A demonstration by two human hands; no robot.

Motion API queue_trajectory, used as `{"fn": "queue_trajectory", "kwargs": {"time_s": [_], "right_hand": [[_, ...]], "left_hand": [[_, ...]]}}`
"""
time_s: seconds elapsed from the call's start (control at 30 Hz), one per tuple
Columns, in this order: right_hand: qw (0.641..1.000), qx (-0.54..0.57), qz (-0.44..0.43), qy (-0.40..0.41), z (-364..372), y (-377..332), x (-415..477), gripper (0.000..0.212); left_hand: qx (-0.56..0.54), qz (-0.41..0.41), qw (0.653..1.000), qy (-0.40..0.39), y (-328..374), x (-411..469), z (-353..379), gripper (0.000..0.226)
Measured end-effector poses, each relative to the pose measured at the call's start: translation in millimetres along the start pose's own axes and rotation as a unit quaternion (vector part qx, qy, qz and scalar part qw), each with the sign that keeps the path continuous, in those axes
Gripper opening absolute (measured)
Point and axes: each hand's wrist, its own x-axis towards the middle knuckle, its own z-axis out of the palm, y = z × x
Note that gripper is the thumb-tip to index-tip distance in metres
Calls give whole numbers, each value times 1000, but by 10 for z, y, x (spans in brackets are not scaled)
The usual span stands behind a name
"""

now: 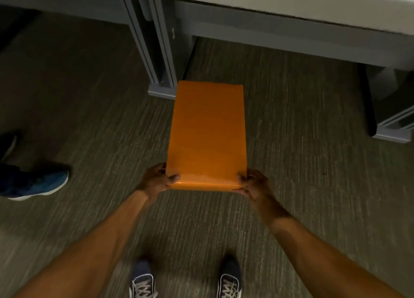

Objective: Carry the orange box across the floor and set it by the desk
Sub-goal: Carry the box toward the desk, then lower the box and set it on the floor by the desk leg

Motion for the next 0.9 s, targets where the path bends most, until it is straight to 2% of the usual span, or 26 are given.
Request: {"fn": "queue_trajectory", "kwargs": {"time_s": [0.2, 0.37, 0.47, 0.67, 0.8, 0.9], "right_hand": [[999, 25, -21, 12, 362, 216, 803, 43], [997, 43, -56, 14, 643, 486, 1529, 37], [996, 53, -69, 5, 795, 591, 1931, 28], [993, 58, -101, 2, 1039, 736, 2614, 27], [992, 52, -117, 2, 1146, 787, 2872, 37], [991, 48, -126, -17, 1192, 799, 2999, 49]], "left_hand": [[14, 26, 1000, -2, -67, 922, -100, 59], [32, 79, 995, -44, -291, 1749, -224, 54], [29, 88, 993, -69, -377, 2270, -312, 52], [43, 92, 991, -81, -472, 3033, -434, 52], [40, 87, 994, -61, -509, 3349, -426, 55], [25, 89, 994, -56, -536, 3542, -424, 49]]}}
